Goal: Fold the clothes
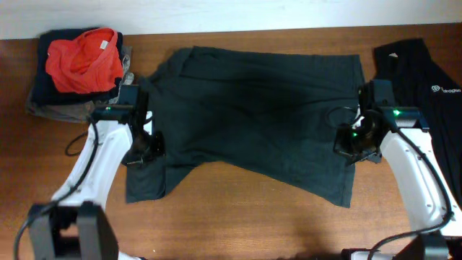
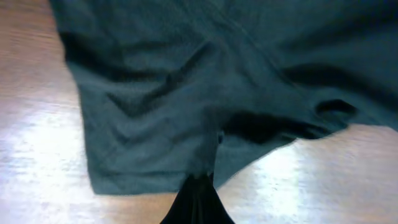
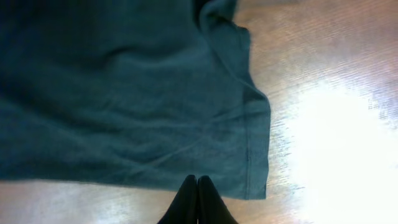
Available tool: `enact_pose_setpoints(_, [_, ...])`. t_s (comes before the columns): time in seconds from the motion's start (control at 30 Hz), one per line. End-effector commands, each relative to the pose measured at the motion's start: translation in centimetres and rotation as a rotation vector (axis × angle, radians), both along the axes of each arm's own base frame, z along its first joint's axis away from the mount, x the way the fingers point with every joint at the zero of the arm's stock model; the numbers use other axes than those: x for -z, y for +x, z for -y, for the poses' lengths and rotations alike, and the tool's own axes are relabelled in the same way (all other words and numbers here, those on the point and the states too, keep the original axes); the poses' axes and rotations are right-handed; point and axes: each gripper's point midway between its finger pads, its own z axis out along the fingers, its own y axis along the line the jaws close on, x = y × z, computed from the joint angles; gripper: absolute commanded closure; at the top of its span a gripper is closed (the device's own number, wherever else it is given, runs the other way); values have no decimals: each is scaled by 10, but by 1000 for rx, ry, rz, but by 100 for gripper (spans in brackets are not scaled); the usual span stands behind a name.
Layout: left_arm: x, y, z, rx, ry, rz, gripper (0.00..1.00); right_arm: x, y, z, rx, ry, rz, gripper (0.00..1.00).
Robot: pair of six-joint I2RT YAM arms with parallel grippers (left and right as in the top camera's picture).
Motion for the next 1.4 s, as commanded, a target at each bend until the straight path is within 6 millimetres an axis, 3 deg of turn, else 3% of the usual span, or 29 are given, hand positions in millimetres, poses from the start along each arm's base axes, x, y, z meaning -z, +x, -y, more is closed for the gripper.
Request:
enact_pose_setpoints(0.0, [20, -2, 4, 25, -24, -58, 100, 13, -1, 6, 52, 7, -23, 96])
enact_pose_setpoints(0.2, [43, 5, -2, 3, -19, -89, 100, 32, -1, 6, 52, 13, -73, 96])
enact_pose_setpoints(0.53, [61, 5, -37, -91, -15, -128, 100, 68, -6, 2, 58, 39, -172, 96])
enact_pose_setpoints(0.97, [78, 11, -39, -73, -27, -130, 99, 86, -6, 1, 58, 44, -189, 96])
enact_pose_setpoints(1.37, [115, -26, -40, -131, -24, -303, 99, 106, -16, -1, 69, 52, -190, 96])
